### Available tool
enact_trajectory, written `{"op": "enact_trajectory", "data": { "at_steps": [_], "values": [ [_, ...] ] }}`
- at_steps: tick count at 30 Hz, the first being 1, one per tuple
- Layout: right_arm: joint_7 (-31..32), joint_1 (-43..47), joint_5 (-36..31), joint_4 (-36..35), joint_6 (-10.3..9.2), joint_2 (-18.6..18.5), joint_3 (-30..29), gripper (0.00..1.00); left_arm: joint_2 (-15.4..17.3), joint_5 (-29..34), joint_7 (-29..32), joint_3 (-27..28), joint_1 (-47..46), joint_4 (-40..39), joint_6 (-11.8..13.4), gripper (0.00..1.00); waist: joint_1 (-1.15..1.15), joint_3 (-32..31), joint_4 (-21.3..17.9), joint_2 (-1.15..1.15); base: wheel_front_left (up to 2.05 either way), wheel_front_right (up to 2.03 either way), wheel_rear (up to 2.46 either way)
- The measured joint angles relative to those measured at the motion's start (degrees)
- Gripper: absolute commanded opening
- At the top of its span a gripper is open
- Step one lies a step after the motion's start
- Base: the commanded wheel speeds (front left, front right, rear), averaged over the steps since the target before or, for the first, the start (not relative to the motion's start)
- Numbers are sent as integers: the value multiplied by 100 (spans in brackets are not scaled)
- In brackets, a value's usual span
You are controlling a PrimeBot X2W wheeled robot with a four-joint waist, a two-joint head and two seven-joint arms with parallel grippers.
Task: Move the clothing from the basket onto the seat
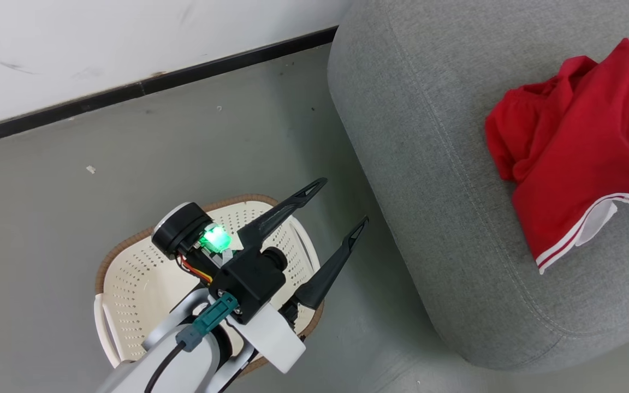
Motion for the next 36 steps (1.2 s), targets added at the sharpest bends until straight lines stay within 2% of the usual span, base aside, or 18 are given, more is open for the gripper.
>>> {"op": "enact_trajectory", "data": {
  "at_steps": [4, 9, 16, 22, 28, 36],
  "values": [
    [0, 232, 86, -85, 0, -102, -51, 100, 13, -26, -31, 47, 12, 97, 0, 100, 0, -78, -121, 0, 0, 0, 0],
    [-2, 241, 79, -648, 0, -247, -233, 100, 36, -97, -74, 180, 34, 189, 7, 100, 0, -186, -262, 0, 0, 0, 0],
    [-3, 248, -97, -1384, 0, -200, -211, 100, 70, -187, -296, 528, 227, 345, 216, 100, 0, -372, -374, 0, 0, 0, 0],
    [-3, 347, -325, -1879, 0, -45, -120, 100, 105, -198, -526, 935, 380, 490, 519, 100, 0, -541, -335, 0, 0, 0, 0],
    [-4, 367, -533, -2407, 0, 320, 42, 100, 138, -240, -816, 1471, 723, 649, 922, 100, 0, -708, -140, 0, 0, 0, 0],
    [-29, 593, -693, -2815, 0, 827, 444, 100, 167, -414, -1117, 1961, 1177, 853, 1285, 100, 0, -891, 170, 0, 0, 0, 0]
  ]
}}
